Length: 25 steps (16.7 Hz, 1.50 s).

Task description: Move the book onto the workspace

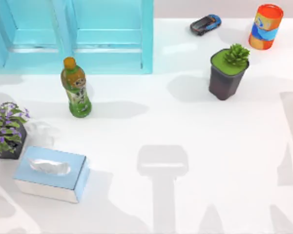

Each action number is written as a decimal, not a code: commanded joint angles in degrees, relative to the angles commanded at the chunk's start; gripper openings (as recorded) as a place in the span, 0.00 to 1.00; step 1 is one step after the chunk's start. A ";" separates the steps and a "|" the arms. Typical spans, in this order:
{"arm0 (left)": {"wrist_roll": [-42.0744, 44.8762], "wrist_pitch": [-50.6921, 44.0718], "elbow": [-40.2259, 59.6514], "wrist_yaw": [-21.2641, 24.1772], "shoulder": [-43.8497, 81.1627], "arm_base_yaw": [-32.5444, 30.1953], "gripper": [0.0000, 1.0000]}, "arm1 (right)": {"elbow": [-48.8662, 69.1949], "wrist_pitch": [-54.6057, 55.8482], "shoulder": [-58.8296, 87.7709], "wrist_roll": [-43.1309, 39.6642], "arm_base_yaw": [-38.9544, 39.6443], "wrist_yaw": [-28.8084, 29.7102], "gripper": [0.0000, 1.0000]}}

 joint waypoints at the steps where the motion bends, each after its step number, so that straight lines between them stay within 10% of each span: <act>1: 0.00 0.00 0.00 0.00 0.00 0.00 0.00 | 0.00 0.00 0.00 0.00 0.00 0.00 1.00; 13: 0.26 -3.75 -2.37 0.66 -4.10 1.00 0.00 | 0.00 0.00 0.00 0.00 0.00 0.00 1.00; 25: 5.86 -32.74 -18.39 11.53 -45.87 14.09 0.00 | 0.00 0.00 0.00 0.00 0.00 0.00 1.00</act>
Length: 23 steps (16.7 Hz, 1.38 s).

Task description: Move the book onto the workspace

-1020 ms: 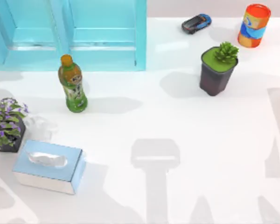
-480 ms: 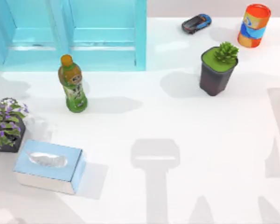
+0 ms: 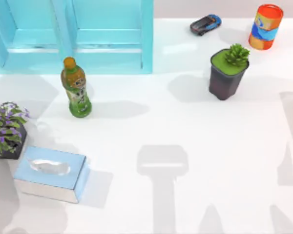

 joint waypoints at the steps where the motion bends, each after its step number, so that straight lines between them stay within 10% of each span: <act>1: 0.38 -1.46 -0.47 0.99 -2.42 0.79 0.00 | 0.00 0.00 0.00 0.00 0.00 0.00 1.00; 12: -2.12 -2.99 -0.94 0.39 -6.45 -0.87 0.00 | 0.00 0.00 0.00 0.00 0.00 0.00 1.00; 23: -48.35 7.51 -2.41 -34.20 -6.63 -40.38 0.00 | 0.00 0.00 0.00 0.00 0.00 0.00 1.00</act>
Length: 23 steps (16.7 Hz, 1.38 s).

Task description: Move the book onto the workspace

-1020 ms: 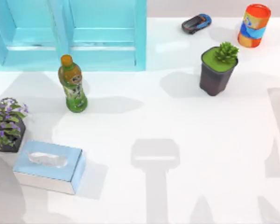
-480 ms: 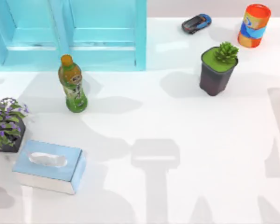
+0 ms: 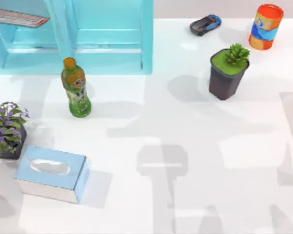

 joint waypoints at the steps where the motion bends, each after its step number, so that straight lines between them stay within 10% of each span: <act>1: -5.85 1.05 -0.55 -4.34 0.43 -4.83 0.00 | 0.00 0.00 0.00 0.00 0.00 0.00 1.00; 14: -77.97 9.25 -14.12 -57.50 13.94 -61.52 0.00 | 0.00 0.00 0.00 0.00 0.00 0.00 1.00; 23: -94.74 10.15 -18.54 -69.76 18.71 -74.25 0.00 | 0.00 0.00 0.00 0.00 0.00 0.00 1.00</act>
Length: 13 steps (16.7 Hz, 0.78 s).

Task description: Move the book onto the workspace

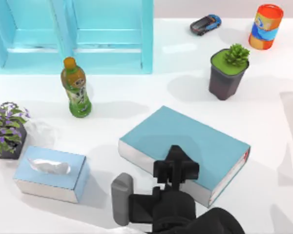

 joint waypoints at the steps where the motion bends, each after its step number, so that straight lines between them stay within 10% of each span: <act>1: 0.00 0.00 0.00 0.00 0.00 0.00 0.00 | 0.00 0.00 0.00 0.00 0.00 0.00 1.00; 13: -1.39 -0.99 -0.42 -0.45 0.43 -0.61 0.00 | 0.00 0.00 0.00 0.00 0.00 0.00 1.00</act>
